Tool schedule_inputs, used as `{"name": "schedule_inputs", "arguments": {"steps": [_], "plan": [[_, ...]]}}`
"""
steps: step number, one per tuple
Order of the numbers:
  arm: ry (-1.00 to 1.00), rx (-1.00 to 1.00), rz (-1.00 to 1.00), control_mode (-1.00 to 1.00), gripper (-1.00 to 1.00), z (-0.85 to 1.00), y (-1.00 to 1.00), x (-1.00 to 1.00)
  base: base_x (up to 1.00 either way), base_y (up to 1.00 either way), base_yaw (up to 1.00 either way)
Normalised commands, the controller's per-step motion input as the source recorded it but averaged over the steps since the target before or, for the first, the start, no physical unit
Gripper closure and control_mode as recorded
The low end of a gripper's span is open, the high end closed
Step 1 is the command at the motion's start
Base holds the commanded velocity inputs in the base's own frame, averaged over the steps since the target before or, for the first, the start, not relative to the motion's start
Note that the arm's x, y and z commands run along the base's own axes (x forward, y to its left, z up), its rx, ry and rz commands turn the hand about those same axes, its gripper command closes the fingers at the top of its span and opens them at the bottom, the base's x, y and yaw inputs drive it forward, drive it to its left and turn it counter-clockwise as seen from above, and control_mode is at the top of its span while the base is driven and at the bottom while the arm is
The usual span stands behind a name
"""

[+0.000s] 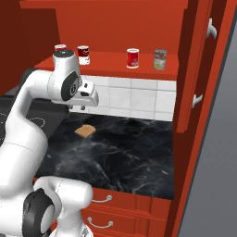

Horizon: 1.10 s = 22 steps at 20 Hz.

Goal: Stack two cans on top of the other two cans in the cabinet.

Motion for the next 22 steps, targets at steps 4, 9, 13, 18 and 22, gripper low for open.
{"name": "schedule_inputs", "arguments": {"steps": [4, 9, 13, 18, 22], "plan": [[-0.16, 0.0, 0.0, -1.0, -1.0, 0.0, 0.0, -0.11, 0.0, 0.0, 0.0], [-0.47, 0.02, 0.02, -1.0, -1.0, 0.17, 0.02, -0.18, 0.0, 0.0, 0.0], [-0.29, 0.0, -0.04, -1.0, -1.0, 0.39, 0.08, -0.13, 0.0, 0.0, 0.0], [-0.08, 0.0, -0.16, -1.0, -1.0, 0.52, 0.16, -0.03, 0.0, 0.0, 0.0], [-0.1, 0.0, -0.13, -1.0, -1.0, 0.54, 0.12, 0.0, 0.0, 0.0, 0.0]]}}
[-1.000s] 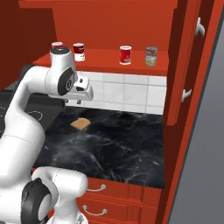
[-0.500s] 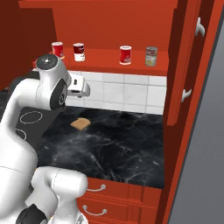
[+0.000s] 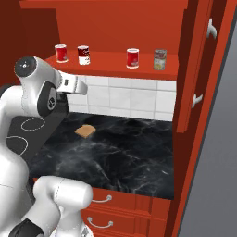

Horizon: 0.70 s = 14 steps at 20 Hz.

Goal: Stack two cans on top of the other two cans in the cabinet.

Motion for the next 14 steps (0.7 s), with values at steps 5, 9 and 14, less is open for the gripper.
{"name": "schedule_inputs", "arguments": {"steps": [5, 9, 14], "plan": [[-0.07, 0.0, -0.02, -1.0, -1.0, 0.41, 0.09, 0.0, 0.0, 0.0, 0.0], [-0.08, 0.0, 0.0, -1.0, -1.0, 0.31, 0.04, 0.05, 0.0, 0.0, 0.0], [-0.17, 0.0, 0.0, -1.0, -1.0, 0.29, 0.01, 0.13, 0.0, 0.0, 0.0]]}}
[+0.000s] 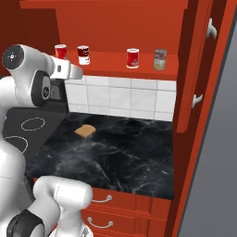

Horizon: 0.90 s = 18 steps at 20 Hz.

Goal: Stack two cans on top of the other two cans in the cabinet.

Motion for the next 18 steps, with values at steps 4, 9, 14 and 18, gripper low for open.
{"name": "schedule_inputs", "arguments": {"steps": [4, 9, 14, 18], "plan": [[-0.17, 0.0, 0.0, -1.0, -1.0, 0.16, 0.0, 0.28, 0.0, 0.0, 0.0], [-0.01, 0.0, 0.05, -1.0, -1.0, 0.18, 0.04, 0.34, 0.0, 0.0, 0.0], [0.07, 0.0, 0.08, -1.0, -1.0, 0.15, 0.02, 0.3, 0.0, 0.0, 0.0], [0.03, 0.0, 0.08, -1.0, -1.0, 0.06, 0.0, 0.26, 0.0, 0.0, 0.0]]}}
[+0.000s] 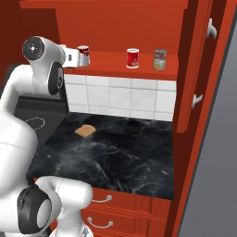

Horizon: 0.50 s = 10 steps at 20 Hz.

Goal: Stack two cans on top of the other two cans in the cabinet.

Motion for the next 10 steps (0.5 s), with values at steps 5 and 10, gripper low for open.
{"name": "schedule_inputs", "arguments": {"steps": [5, 10], "plan": [[0.0, 0.0, 0.05, -1.0, -1.0, 0.0, 0.0, 0.26, 0.0, 0.0, 0.0], [0.0, 0.0, 0.04, -1.0, -1.0, -0.04, 0.0, 0.24, 0.0, 0.0, 0.0]]}}
